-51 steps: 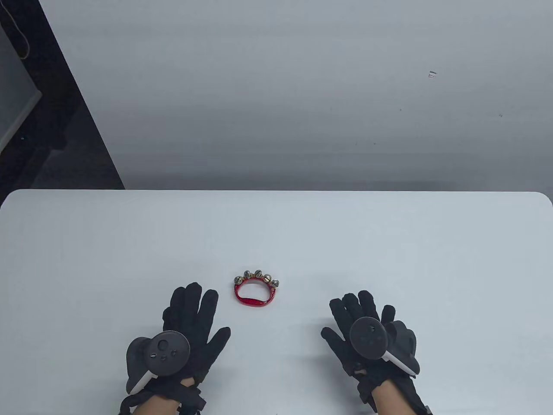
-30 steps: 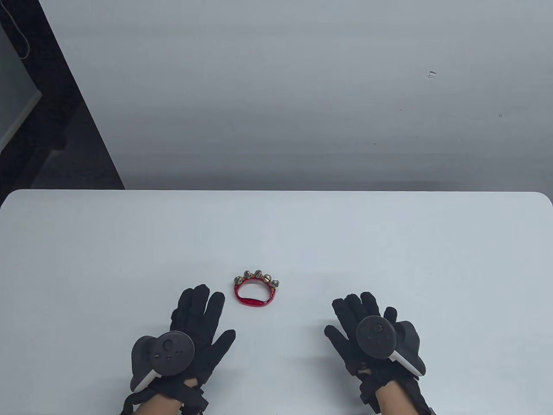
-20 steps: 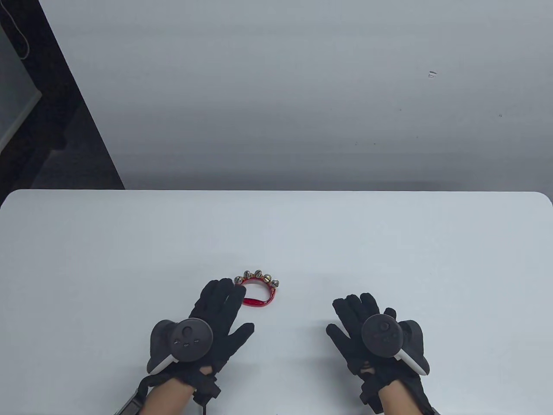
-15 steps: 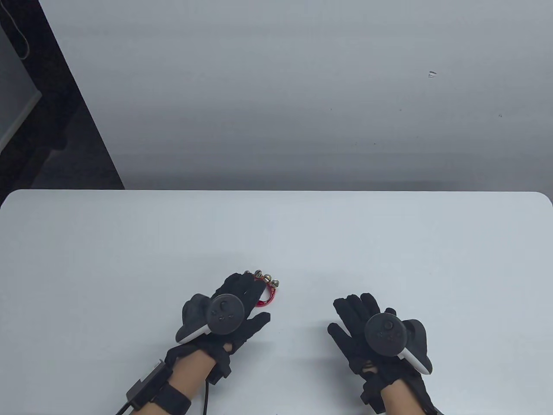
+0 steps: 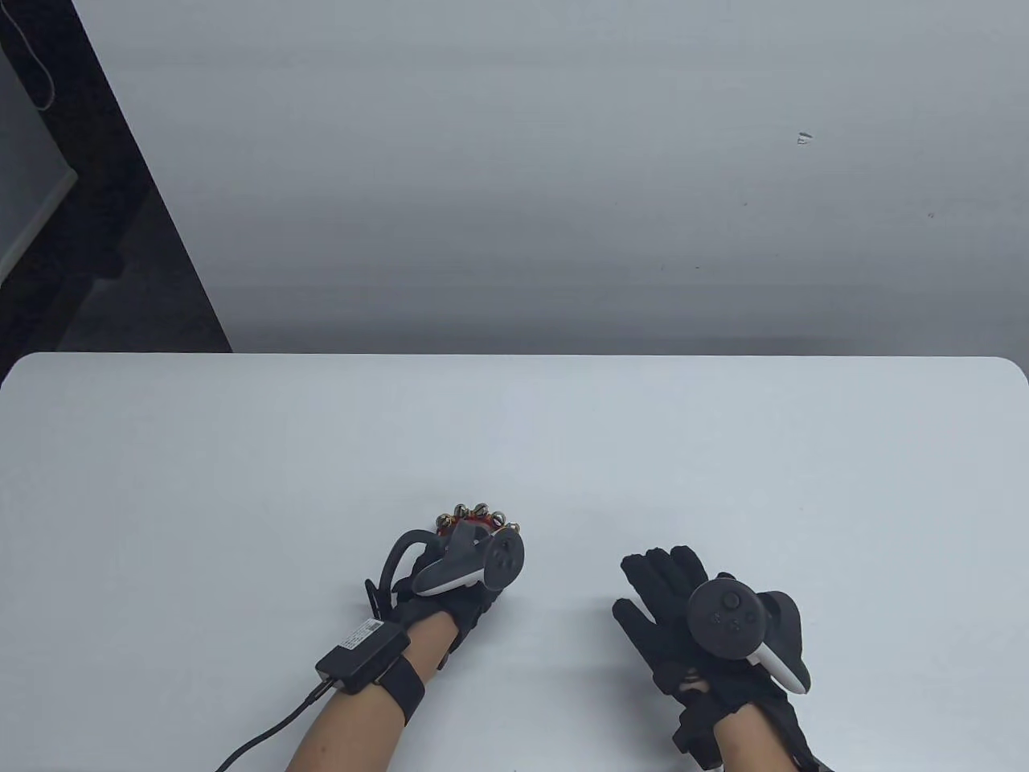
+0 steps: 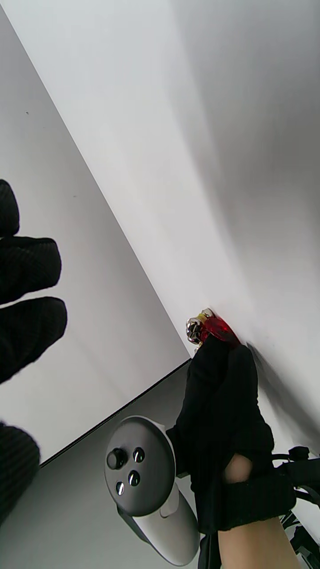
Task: Shake a handbell
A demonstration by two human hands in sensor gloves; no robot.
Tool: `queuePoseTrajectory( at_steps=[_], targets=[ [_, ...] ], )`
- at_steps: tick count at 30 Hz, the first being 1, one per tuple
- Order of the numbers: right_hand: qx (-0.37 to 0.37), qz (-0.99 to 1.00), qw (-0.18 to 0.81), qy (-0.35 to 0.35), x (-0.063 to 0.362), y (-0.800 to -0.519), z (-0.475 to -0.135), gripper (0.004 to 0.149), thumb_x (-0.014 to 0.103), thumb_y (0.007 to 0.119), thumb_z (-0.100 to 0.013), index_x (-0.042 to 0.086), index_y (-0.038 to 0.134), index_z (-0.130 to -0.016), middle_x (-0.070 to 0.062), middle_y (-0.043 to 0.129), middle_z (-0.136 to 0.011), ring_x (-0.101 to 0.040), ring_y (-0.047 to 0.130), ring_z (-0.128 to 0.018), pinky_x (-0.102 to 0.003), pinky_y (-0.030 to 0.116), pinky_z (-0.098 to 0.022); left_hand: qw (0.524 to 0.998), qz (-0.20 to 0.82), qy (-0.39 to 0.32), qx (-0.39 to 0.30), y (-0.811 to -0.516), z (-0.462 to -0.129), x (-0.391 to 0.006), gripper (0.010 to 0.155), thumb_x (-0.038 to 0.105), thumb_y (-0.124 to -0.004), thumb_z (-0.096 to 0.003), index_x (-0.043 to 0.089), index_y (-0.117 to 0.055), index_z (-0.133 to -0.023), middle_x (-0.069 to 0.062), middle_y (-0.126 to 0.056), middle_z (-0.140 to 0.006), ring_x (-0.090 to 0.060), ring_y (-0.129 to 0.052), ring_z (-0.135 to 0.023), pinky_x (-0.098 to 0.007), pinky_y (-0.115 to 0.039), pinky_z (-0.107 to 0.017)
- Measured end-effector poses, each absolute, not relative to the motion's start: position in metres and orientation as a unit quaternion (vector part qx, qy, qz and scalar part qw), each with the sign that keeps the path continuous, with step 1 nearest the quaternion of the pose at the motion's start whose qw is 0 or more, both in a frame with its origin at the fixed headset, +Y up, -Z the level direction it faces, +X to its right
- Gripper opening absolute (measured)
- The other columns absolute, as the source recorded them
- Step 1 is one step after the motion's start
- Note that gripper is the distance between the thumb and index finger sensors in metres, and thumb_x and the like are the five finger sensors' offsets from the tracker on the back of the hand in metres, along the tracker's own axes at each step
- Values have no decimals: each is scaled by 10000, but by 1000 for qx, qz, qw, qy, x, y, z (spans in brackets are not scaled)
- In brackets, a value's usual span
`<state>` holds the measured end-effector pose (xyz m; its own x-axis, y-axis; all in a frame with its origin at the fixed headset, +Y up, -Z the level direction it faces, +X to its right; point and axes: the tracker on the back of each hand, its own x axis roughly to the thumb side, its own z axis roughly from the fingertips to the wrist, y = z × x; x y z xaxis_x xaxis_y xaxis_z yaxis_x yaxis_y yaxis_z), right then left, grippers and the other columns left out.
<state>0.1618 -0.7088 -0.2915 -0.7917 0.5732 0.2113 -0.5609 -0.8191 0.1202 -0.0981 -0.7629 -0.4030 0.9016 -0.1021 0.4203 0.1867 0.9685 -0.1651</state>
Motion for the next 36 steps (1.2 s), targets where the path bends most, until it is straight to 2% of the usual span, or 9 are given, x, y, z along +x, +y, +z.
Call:
queuePoseTrajectory(
  at_steps=[5,10,12,16,20,22,27,29,36],
  targets=[
    [118,945,304,29,162,-709,-292,735,595,560,-525,145,517,-1104,-192,448,-1139,-470,307,-1070,-713,161,-616,969,-81,-224,-67,-764,-404,-94,379,391,-892,-439,231,-923,-781,-57,-954,-829,-344,-1014,-731,-488,-859,-581],
    [119,944,307,30,162,-708,-292,736,595,559,-525,144,517,-1104,-192,448,-1138,-471,311,-1069,-711,160,-616,966,-40,-252,-49,-758,-401,-103,408,388,-870,-450,159,-920,-783,-98,-961,-770,-350,-1058,-637,-468,-929,-507],
    [120,943,310,29,162,-708,-292,737,596,559,-525,143,517,-1105,-193,451,-1137,-471,313,-1068,-710,161,-616,968,0,-246,-56,-752,-398,-111,420,384,-853,-459,137,-904,-795,-121,-944,-767,-350,-1054,-623,-468,-933,-494],
    [124,941,315,23,162,-706,-290,736,596,559,-525,143,518,-1104,-193,451,-1137,-471,314,-1069,-710,161,-617,959,157,-234,-32,-726,-385,-135,438,372,-835,-466,107,-880,-813,-144,-915,-776,-370,-1030,-627,-480,-915,-508],
    [131,940,314,22,159,-705,-289,736,598,558,-525,144,520,-1104,-191,455,-1137,-471,319,-1069,-710,164,-617,913,330,-240,11,-696,-355,-163,444,365,-830,-471,94,-871,-820,-159,-904,-780,-377,-1020,-632,-489,-914,-496],
    [135,940,313,22,157,-705,-288,737,597,558,-525,141,520,-1104,-193,456,-1136,-472,321,-1068,-710,165,-617,874,421,-242,26,-683,-332,-182,445,365,-825,-473,96,-867,-824,-155,-900,-785,-378,-1017,-637,-487,-913,-500],
    [149,939,310,10,151,-704,-287,735,598,563,-522,143,532,-1098,-190,473,-1132,-470,336,-1069,-711,168,-619,753,609,-250,15,-688,-301,-214,441,354,-819,-481,95,-855,-837,-162,-888,-801,-387,-1003,-657,-494,-899,-515],
    [157,938,307,1,147,-703,-285,736,599,564,-521,144,532,-1098,-187,475,-1133,-467,339,-1071,-713,171,-621,735,632,-245,22,-695,-299,-223,439,347,-819,-482,89,-857,-835,-170,-885,-803,-391,-999,-661,-499,-895,-517],
    [164,938,305,-19,143,-702,-283,735,598,569,-518,149,524,-1098,-181,473,-1133,-462,340,-1073,-719,178,-622,733,639,-234,13,-706,-304,-229,440,345,-822,-481,88,-857,-837,-171,-892,-796,-396,-1004,-655,-501,-899,-512]
  ],
)
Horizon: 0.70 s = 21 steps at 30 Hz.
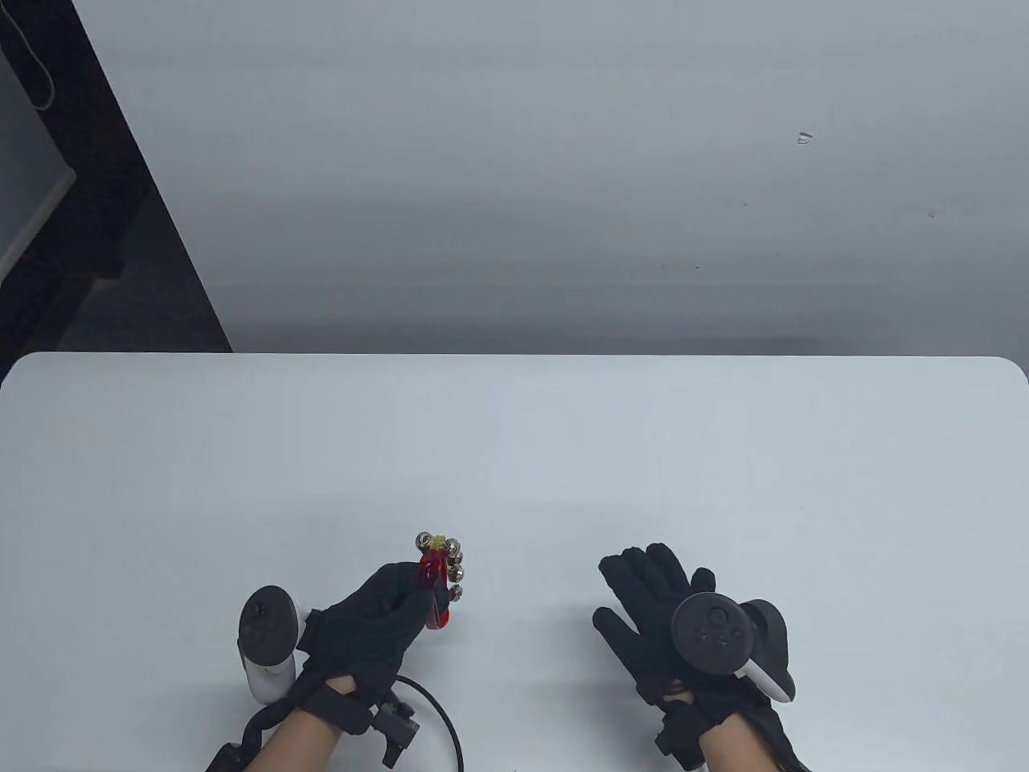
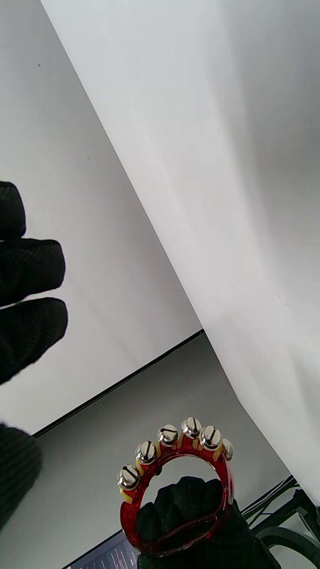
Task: Shake a handbell
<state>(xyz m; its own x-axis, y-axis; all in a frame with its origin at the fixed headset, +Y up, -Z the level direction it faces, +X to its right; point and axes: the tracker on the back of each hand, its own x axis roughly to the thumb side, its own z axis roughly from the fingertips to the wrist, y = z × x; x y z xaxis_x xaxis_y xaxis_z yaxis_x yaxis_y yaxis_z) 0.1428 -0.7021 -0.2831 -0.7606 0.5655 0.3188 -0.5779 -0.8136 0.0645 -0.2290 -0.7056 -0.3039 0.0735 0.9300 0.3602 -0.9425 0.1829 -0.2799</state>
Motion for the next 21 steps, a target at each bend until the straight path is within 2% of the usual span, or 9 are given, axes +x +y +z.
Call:
queuePoseTrajectory(
  at_steps=[6,8,11,12,14,17,21],
  targets=[
    [153,943,297,-3,142,-709,-286,731,593,571,-517,144,537,-1092,-186,480,-1129,-466,346,-1069,-720,180,-618,758,618,-209,-21,-724,-317,-225,438,340,-827,-481,83,-862,-834,-176,-893,-794,-404,-1002,-651,-506,-895,-509],
    [152,943,295,-1,142,-710,-286,731,593,571,-517,142,537,-1092,-186,482,-1128,-467,347,-1068,-720,182,-618,756,609,-239,-5,-710,-311,-222,440,340,-827,-484,82,-859,-839,-178,-892,-794,-402,-1000,-653,-506,-893,-509],
    [158,939,306,-8,142,-706,-284,734,594,570,-518,145,521,-1097,-183,469,-1131,-465,342,-1071,-720,178,-620,714,617,-323,65,-667,-285,-211,438,346,-829,-479,98,-864,-837,-165,-896,-802,-393,-1004,-662,-499,-893,-521],
    [164,935,313,-17,142,-704,-283,739,599,567,-517,148,510,-1099,-184,468,-1133,-466,340,-1071,-720,178,-620,716,610,-331,73,-663,-282,-209,431,353,-828,-477,107,-872,-828,-157,-900,-805,-385,-1008,-667,-490,-899,-526],
    [176,925,335,-37,141,-701,-281,749,608,566,-515,153,489,-1106,-181,459,-1136,-465,338,-1072,-720,183,-621,736,601,-310,33,-682,-292,-207,428,350,-825,-480,108,-868,-831,-145,-893,-814,-374,-1008,-672,-487,-903,-524],
    [185,918,347,-49,139,-697,-279,753,609,572,-514,155,482,-1108,-183,456,-1138,-465,339,-1072,-720,186,-622,738,613,-280,-34,-709,-304,-206,437,331,-833,-482,80,-867,-837,-181,-897,-796,-409,-1003,-655,-512,-891,-513],
    [187,922,338,-45,138,-698,-279,748,606,574,-515,152,494,-1104,-183,465,-1135,-467,347,-1070,-720,189,-621,743,609,-274,-42,-714,-308,-203,434,335,-833,-481,87,-870,-835,-176,-900,-798,-405,-1005,-660,-508,-893,-517]
  ],
)
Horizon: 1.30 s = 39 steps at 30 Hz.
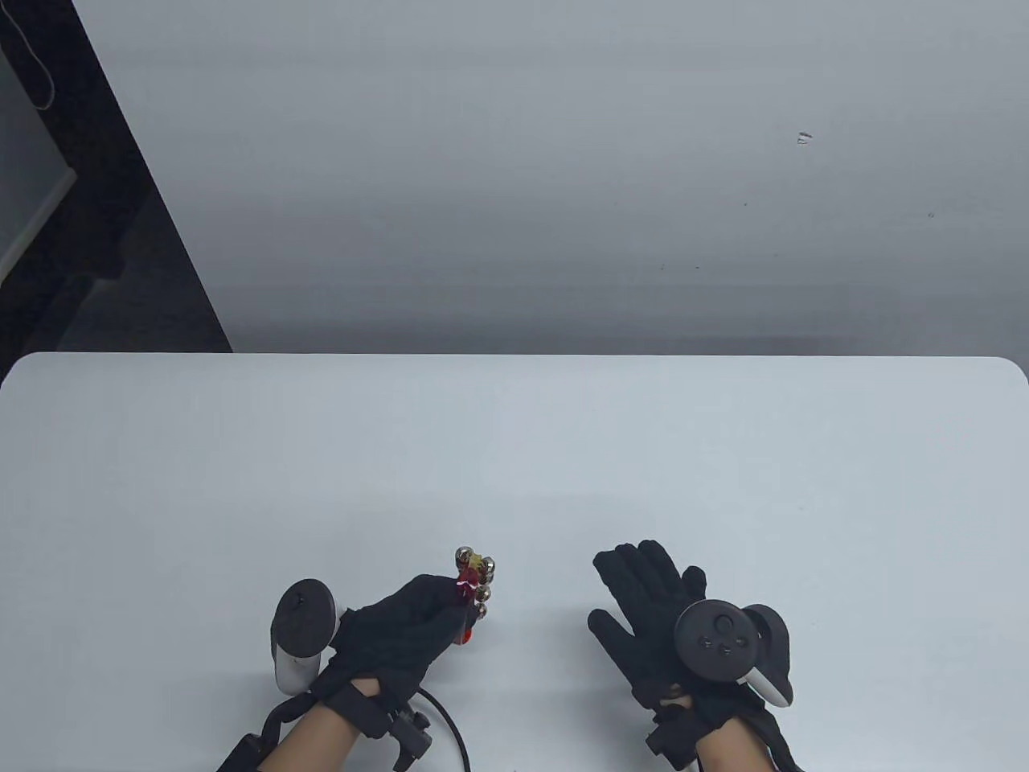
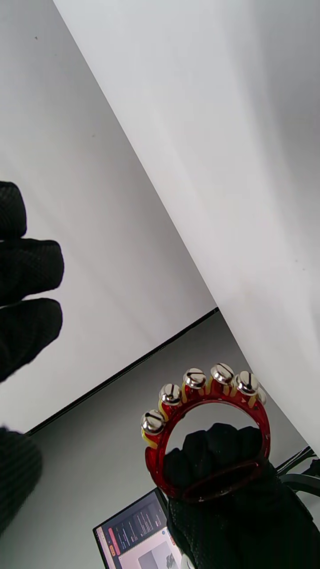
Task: Shake a handbell
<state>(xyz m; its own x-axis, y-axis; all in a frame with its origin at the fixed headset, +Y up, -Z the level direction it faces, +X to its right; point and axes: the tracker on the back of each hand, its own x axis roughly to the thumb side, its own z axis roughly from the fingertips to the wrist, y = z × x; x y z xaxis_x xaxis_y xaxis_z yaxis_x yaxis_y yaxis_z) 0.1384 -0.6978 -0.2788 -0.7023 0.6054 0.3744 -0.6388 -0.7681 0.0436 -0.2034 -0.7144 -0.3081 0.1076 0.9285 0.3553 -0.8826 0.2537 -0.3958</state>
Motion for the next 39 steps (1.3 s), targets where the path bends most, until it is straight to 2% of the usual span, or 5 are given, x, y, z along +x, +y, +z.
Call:
queuePoseTrajectory(
  at_steps=[12,16,20,25,39],
  targets=[
    [178,926,333,-22,138,-703,-282,737,597,573,-518,145,515,-1098,-185,475,-1131,-468,351,-1068,-719,189,-620,770,578,-252,-97,-736,-318,-197,432,335,-833,-483,89,-869,-837,-177,-899,-800,-404,-1004,-661,-508,-890,-518],
    [174,926,335,-21,139,-703,-282,735,593,574,-519,143,519,-1097,-186,477,-1130,-470,352,-1068,-720,188,-620,751,591,-287,-60,-710,-308,-194,432,337,-832,-483,92,-870,-836,-174,-899,-800,-405,-1004,-659,-507,-890,-516],
    [172,922,345,-32,142,-700,-282,735,592,575,-519,143,515,-1098,-187,477,-1130,-468,352,-1069,-720,187,-621,724,593,-351,21,-670,-285,-192,420,348,-830,-480,120,-876,-831,-154,-902,-814,-387,-1006,-679,-497,-889,-534],
    [170,923,343,-30,142,-702,-282,736,593,576,-518,142,518,-1096,-189,480,-1128,-469,359,-1066,-719,190,-620,756,586,-283,-71,-714,-307,-198,435,332,-833,-484,90,-867,-844,-172,-898,-806,-404,-1005,-661,-511,-888,-517],
    [172,925,338,-27,141,-702,-282,734,592,575,-519,140,525,-1094,-188,483,-1128,-469,360,-1067,-718,191,-620,769,576,-256,-104,-733,-318,-197,432,334,-833,-483,97,-870,-841,-170,-901,-807,-402,-1006,-666,-509,-888,-521]
  ],
)
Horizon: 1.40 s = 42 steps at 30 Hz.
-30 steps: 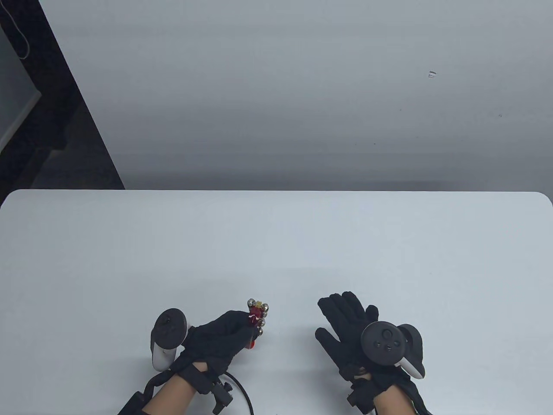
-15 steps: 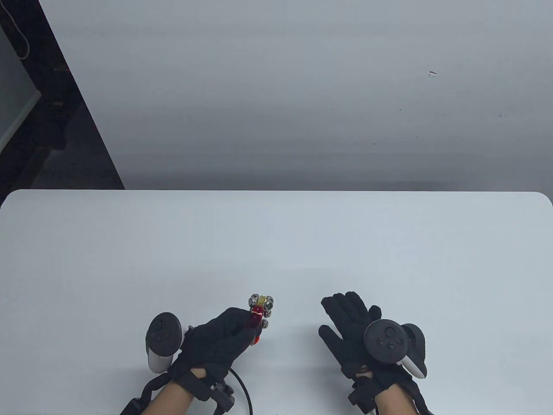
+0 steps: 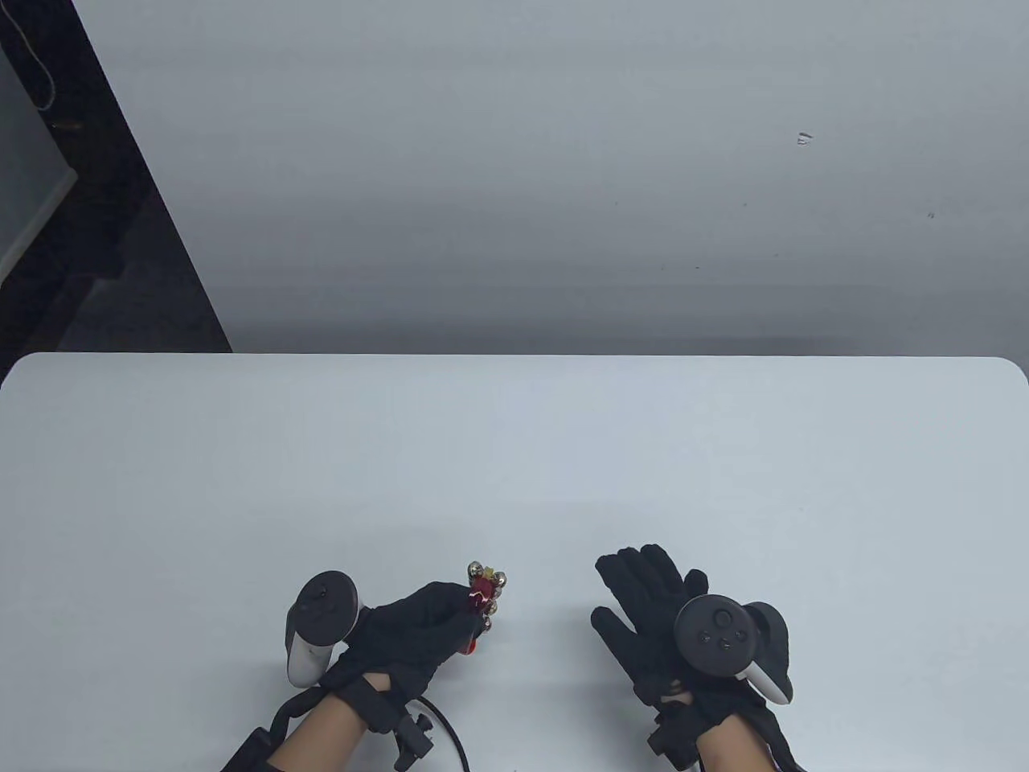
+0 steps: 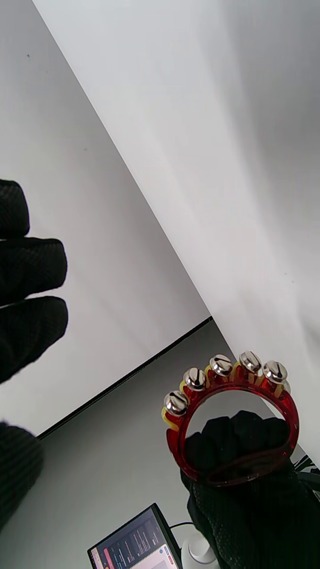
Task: Shake a handbell
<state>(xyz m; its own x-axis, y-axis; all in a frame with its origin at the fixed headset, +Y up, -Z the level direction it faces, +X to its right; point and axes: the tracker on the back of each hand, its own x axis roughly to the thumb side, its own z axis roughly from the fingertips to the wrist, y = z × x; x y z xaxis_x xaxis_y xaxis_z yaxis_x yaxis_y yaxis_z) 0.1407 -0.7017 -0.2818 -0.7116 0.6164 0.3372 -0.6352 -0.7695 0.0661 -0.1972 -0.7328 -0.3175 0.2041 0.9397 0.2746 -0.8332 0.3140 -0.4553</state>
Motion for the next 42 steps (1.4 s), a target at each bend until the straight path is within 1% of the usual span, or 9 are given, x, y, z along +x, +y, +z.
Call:
queuePoseTrajectory(
  at_steps=[5,9,11,16,33,35,38,40,42],
  targets=[
    [173,925,336,-24,140,-702,-282,731,591,575,-518,141,532,-1092,-188,485,-1127,-471,362,-1065,-719,192,-620,771,574,-256,-101,-732,-317,-197,430,335,-834,-483,97,-871,-839,-172,-901,-806,-405,-1003,-664,-510,-886,-520],
    [171,924,340,-26,141,-701,-282,733,591,575,-519,140,528,-1094,-188,484,-1127,-471,359,-1066,-719,189,-620,740,588,-328,-9,-690,-294,-192,429,341,-836,-480,107,-873,-838,-162,-902,-809,-397,-1004,-668,-507,-885,-524],
    [170,924,342,-26,142,-701,-282,733,591,575,-519,141,526,-1095,-189,483,-1128,-470,359,-1067,-719,189,-621,734,589,-337,11,-680,-289,-191,417,347,-834,-478,120,-885,-824,-151,-906,-812,-386,-1008,-674,-496,-890,-529],
    [166,925,340,-18,141,-704,-283,733,592,574,-519,139,528,-1094,-188,486,-1127,-471,362,-1065,-719,192,-620,763,582,-274,-59,-717,-307,-200,436,335,-835,-483,97,-868,-847,-165,-899,-811,-403,-1002,-665,-508,-884,-521],
    [162,926,340,-10,142,-704,-283,732,590,574,-519,137,533,-1092,-190,485,-1126,-473,361,-1065,-719,192,-620,785,562,-239,-107,-738,-319,-198,430,335,-836,-482,102,-870,-842,-166,-900,-810,-404,-1001,-668,-509,-881,-523],
    [161,927,339,-8,143,-704,-283,731,590,574,-520,138,532,-1093,-190,486,-1126,-472,362,-1065,-719,192,-619,781,565,-247,-94,-731,-316,-198,431,334,-836,-483,101,-869,-844,-167,-898,-812,-406,-1000,-667,-510,-880,-522],
    [162,926,342,-9,143,-703,-283,729,589,574,-520,139,533,-1092,-190,485,-1127,-471,360,-1066,-718,190,-621,752,575,-323,-6,-690,-295,-193,430,341,-834,-482,108,-870,-842,-159,-898,-814,-398,-1002,-667,-505,-883,-522],
    [162,925,342,-10,143,-703,-283,730,589,574,-520,137,532,-1093,-190,485,-1127,-474,359,-1065,-718,190,-621,734,581,-351,21,-673,-284,-190,426,348,-833,-479,125,-874,-839,-146,-901,-820,-387,-1004,-677,-497,-884,-533],
    [162,926,340,-7,142,-704,-283,731,590,573,-520,139,532,-1093,-190,486,-1126,-471,362,-1066,-718,191,-620,754,569,-328,3,-683,-291,-190,412,351,-830,-479,129,-885,-821,-136,-899,-823,-375,-1009,-673,-491,-890,-531]
  ],
)
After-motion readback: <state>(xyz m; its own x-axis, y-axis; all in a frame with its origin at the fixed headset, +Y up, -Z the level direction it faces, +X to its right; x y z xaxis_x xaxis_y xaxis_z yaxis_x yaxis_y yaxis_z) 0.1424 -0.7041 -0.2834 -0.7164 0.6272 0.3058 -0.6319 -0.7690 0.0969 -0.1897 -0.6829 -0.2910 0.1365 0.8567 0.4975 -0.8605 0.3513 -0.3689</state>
